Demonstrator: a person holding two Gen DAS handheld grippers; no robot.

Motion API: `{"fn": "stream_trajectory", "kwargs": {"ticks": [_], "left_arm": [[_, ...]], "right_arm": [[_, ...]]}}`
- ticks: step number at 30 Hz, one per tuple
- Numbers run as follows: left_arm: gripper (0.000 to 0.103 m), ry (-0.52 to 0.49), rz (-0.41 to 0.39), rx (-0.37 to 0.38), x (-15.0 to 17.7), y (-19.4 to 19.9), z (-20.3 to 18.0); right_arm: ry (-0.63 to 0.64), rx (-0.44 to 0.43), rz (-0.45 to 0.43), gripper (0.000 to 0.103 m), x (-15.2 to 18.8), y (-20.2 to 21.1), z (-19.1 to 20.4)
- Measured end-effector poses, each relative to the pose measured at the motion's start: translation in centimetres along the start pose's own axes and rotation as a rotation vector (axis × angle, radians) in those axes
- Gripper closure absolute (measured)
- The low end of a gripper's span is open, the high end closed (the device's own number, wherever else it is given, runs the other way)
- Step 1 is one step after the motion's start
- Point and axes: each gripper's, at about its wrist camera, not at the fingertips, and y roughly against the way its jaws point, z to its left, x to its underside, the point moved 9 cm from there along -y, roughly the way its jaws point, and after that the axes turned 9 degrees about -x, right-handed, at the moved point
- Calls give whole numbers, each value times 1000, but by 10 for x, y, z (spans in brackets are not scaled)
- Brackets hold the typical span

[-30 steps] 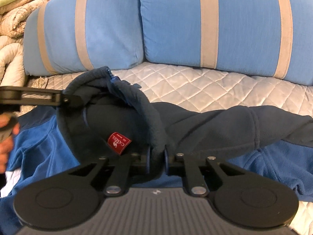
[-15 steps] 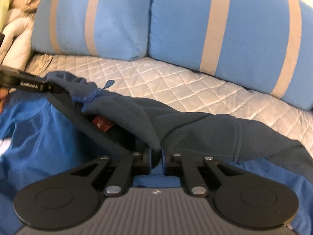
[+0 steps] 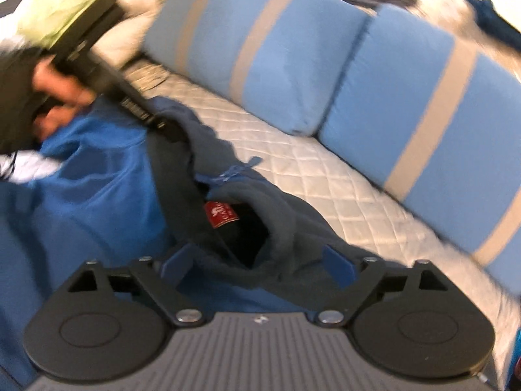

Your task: Fold clothes

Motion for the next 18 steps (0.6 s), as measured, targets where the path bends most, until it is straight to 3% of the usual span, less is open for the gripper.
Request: {"fn": "stream_trajectory", "kwargs": {"ticks": [10, 13, 14, 18], "left_arm": [[88, 39, 5, 20, -1, -1, 4], [88, 33, 7, 19, 1, -2, 6], [88, 30, 8, 19, 1, -2, 7], [87, 29, 12, 25, 3, -3, 10]], "right_arm": [[198, 26, 46, 8, 2, -36, 13], [211, 19, 32, 26, -2, -41, 12], [220, 17, 28, 36, -3, -40, 11], [272, 18, 21, 51, -3, -37, 12]]}}
